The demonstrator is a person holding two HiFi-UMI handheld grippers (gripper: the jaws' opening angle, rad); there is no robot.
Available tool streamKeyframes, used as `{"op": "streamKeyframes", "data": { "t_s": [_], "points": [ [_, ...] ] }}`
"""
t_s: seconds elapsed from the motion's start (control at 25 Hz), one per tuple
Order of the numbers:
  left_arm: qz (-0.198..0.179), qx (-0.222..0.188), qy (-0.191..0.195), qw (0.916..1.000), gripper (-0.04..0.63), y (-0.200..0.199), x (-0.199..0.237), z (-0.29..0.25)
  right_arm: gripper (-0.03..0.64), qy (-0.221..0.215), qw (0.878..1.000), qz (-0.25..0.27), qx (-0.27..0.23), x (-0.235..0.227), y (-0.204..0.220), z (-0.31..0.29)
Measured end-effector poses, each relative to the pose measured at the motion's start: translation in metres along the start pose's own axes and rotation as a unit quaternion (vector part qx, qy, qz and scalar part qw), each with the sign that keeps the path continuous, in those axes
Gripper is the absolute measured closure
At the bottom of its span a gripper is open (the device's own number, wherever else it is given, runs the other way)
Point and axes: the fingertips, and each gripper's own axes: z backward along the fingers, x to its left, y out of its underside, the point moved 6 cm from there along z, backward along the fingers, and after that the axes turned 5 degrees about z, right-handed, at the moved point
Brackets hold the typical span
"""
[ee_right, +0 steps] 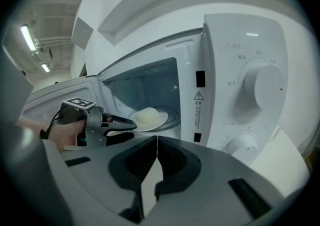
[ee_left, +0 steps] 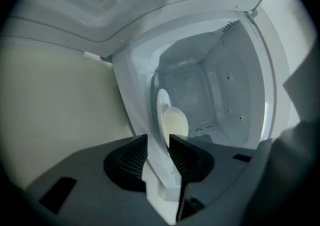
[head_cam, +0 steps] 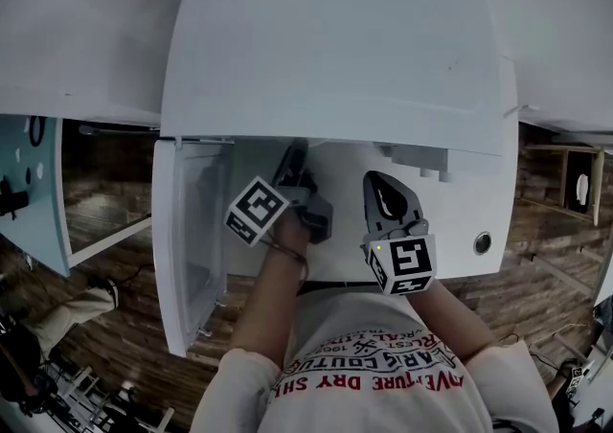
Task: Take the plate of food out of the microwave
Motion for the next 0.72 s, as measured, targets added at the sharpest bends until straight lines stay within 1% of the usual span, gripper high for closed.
{"op": "streamKeyframes", "data": {
  "t_s": [0.12,0.32,0.36,0.44,0.52,0.64,0.68,0.72],
  "points": [
    [0.016,0.001,-0.004,0.9999,0.465,-0.0021,-0.0009,-0.0017,0.604,-0.005,1.0,0.004,0.001,0.0001,-0.0014,-0.0027],
    [0.064,0.0,-0.008,0.9979,0.489,-0.0021,0.0004,-0.0006,0.604,-0.006,1.0,0.003,0.009,-0.0037,0.0018,-0.0037],
    [0.067,0.002,-0.009,0.9977,0.491,-0.0021,0.0003,-0.0006,0.604,-0.006,1.0,0.002,0.011,-0.0041,0.0027,-0.0035],
    [0.059,0.007,-0.007,0.9982,0.492,-0.0021,-0.0001,-0.0006,0.604,-0.004,1.0,0.001,0.013,-0.005,0.0045,-0.0033],
    [0.055,0.01,-0.001,0.9984,0.507,-0.002,-0.0005,-0.0002,0.604,-0.003,1.0,-0.001,0.014,-0.005,0.0058,-0.004],
    [0.07,0.008,0.014,0.9974,0.533,-0.0028,-0.0019,0.0009,0.604,-0.001,1.0,-0.001,0.014,-0.0026,0.0062,-0.0036],
    [0.072,0.006,0.017,0.9973,0.562,-0.0034,-0.0023,0.0015,0.604,-0.001,1.0,0.001,0.013,-0.0015,0.0061,-0.0028],
    [0.073,0.005,0.018,0.9972,0.565,-0.0042,-0.0025,0.0022,0.604,0.0,1.0,0.004,0.012,-0.0004,0.0058,-0.002]
  ]
}}
